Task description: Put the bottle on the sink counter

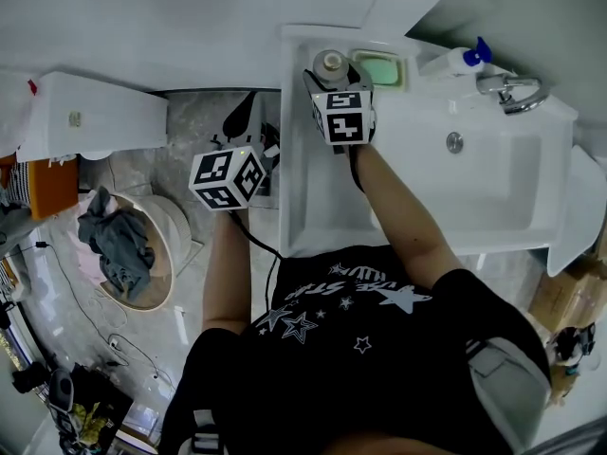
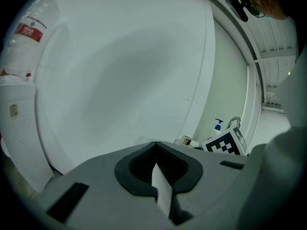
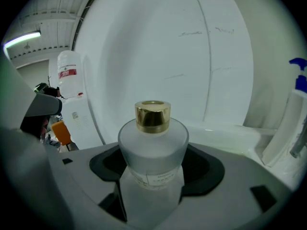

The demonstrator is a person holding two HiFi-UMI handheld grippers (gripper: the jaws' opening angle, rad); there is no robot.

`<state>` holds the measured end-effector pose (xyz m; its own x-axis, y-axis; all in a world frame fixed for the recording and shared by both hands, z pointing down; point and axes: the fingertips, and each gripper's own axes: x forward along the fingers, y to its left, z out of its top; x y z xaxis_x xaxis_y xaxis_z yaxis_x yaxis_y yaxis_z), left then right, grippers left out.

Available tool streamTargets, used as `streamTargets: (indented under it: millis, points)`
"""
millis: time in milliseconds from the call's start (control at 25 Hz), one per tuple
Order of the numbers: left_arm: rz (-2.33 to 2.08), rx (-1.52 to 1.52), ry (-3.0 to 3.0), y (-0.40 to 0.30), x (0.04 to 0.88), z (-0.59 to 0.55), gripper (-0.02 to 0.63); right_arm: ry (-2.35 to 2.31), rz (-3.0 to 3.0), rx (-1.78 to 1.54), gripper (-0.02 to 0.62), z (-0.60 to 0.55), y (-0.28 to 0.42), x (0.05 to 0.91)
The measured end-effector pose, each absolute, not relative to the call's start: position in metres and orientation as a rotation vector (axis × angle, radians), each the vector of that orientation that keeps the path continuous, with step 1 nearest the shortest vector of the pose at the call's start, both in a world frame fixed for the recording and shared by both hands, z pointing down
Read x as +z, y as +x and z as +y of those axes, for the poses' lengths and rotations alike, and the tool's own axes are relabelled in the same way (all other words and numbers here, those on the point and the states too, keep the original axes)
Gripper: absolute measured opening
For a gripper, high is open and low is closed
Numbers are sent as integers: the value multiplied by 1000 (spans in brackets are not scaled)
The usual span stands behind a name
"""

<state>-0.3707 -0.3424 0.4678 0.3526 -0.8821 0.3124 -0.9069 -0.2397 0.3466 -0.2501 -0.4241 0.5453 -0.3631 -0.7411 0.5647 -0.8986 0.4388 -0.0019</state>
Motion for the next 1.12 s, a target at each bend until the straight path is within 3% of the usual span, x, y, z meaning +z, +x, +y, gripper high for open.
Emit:
streamTargets:
  millis: [1120]
  points:
    - [-1503,53,2136,-366,483,-357,8,1478,-2133,465,318,-450,-252,562]
